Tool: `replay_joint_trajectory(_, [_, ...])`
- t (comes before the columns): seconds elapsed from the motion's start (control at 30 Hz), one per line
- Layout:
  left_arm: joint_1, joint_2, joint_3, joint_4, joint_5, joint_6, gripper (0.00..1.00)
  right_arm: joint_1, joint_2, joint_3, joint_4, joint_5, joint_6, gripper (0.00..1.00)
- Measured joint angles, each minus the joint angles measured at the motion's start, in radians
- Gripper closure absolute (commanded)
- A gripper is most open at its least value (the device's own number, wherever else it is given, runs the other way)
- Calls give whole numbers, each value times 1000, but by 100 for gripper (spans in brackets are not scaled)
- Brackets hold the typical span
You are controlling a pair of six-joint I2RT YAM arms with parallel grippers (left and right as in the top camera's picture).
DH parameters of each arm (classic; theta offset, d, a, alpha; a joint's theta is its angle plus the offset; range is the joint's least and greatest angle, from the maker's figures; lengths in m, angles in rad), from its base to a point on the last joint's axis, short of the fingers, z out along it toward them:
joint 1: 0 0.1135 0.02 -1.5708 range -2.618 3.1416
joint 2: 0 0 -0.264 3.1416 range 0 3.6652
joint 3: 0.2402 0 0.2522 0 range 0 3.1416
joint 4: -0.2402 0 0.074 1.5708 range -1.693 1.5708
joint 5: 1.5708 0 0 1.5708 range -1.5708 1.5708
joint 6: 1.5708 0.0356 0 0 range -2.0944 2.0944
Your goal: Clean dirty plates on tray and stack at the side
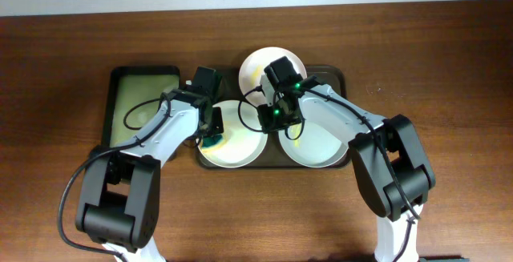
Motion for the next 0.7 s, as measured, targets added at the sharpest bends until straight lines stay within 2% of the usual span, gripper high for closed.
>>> replay_joint_trajectory(0.1, [0,-21,7,-6,-49,2,100,3,0,0,3,-8,2,96])
replay_joint_trajectory(0.2, [27,-129,11,-8,-142,2,100,-3,0,0,-16,12,-8,96])
replay_joint_trajectory(0.37, [47,-315,19,-25,-121,1,100,-3,-13,65,-111,52,-61,96])
replay_joint_trajectory(0.53, [228,-396,23,-99,-46,-6,100,19,-39,295,-332,306,-108,96])
replay_joint_trajectory(0.6, [345,-395,23,-120,16,-6,100,79,-46,429,-410,478,-127,96])
replay_joint_trajectory(0.7, [414,-395,23,-133,52,-6,100,199,-55,546,-463,727,-141,96])
